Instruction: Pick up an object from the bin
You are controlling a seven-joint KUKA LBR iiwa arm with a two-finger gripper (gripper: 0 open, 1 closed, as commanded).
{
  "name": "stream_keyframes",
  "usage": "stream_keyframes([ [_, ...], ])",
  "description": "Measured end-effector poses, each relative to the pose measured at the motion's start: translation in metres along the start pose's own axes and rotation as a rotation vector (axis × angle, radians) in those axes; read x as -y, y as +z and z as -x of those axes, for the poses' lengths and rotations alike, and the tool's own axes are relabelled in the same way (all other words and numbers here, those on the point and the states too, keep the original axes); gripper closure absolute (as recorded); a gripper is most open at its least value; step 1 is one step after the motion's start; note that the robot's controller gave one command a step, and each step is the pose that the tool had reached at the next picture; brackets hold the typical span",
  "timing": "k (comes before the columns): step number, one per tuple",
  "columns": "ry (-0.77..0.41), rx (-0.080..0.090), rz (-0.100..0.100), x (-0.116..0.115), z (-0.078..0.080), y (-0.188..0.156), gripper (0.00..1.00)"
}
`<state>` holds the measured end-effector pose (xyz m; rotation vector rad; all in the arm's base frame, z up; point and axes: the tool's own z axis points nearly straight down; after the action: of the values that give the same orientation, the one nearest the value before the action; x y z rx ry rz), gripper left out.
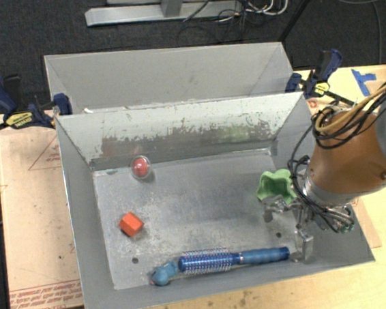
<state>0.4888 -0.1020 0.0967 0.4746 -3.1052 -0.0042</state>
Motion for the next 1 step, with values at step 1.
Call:
stream_keyframes([
  [1,0.081,0.006,0.001,-0.0967,0.0356,0.0184,0.00],
])
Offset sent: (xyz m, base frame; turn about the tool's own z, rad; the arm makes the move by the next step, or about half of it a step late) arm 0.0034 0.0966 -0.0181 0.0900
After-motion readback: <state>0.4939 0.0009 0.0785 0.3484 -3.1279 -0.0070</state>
